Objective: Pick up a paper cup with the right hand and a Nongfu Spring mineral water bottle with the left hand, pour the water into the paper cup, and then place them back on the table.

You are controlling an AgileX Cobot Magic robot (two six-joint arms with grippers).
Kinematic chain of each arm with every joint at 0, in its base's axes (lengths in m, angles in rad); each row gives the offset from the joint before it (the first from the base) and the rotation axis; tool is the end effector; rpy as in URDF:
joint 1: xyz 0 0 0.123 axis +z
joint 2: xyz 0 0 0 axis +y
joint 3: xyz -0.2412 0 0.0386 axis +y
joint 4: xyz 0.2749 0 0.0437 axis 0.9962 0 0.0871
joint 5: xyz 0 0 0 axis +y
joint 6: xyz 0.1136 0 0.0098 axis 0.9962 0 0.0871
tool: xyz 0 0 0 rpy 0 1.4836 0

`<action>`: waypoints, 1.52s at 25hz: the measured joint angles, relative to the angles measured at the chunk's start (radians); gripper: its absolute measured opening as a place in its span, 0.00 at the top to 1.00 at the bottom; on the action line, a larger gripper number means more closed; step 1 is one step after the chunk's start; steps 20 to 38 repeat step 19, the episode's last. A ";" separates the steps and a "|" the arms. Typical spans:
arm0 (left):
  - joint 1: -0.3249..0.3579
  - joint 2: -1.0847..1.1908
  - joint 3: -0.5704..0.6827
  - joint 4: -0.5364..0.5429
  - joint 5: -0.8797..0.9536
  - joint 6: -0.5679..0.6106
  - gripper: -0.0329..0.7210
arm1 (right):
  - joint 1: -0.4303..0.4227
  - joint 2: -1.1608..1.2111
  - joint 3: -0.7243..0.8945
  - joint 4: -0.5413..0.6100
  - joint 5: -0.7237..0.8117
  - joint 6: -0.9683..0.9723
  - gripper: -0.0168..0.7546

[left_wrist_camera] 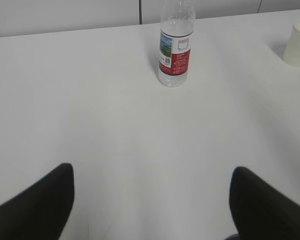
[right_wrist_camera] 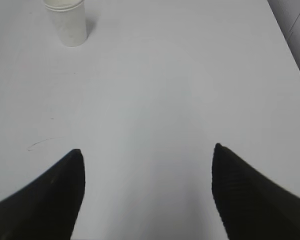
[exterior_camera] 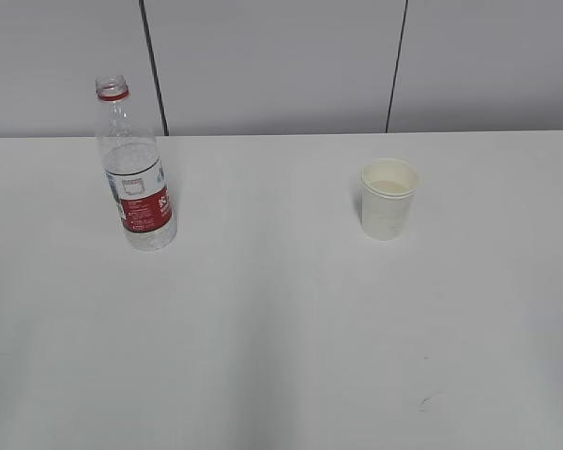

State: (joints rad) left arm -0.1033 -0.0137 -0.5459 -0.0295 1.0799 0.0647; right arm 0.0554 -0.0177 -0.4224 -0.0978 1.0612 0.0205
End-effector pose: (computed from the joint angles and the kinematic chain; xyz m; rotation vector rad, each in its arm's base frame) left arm 0.0708 -0.0103 0.2933 0.1709 1.9968 -0.0597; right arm 0.0865 -0.0049 0.2563 -0.0356 2.1011 -0.0728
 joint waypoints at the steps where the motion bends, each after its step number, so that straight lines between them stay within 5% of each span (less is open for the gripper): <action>1: 0.000 0.000 0.000 0.000 0.000 0.000 0.20 | 0.000 0.000 0.000 -0.003 0.000 0.000 0.22; 38: 0.037 0.000 0.000 -0.003 0.000 0.001 0.20 | 0.000 0.000 0.000 -0.003 0.000 -0.002 0.22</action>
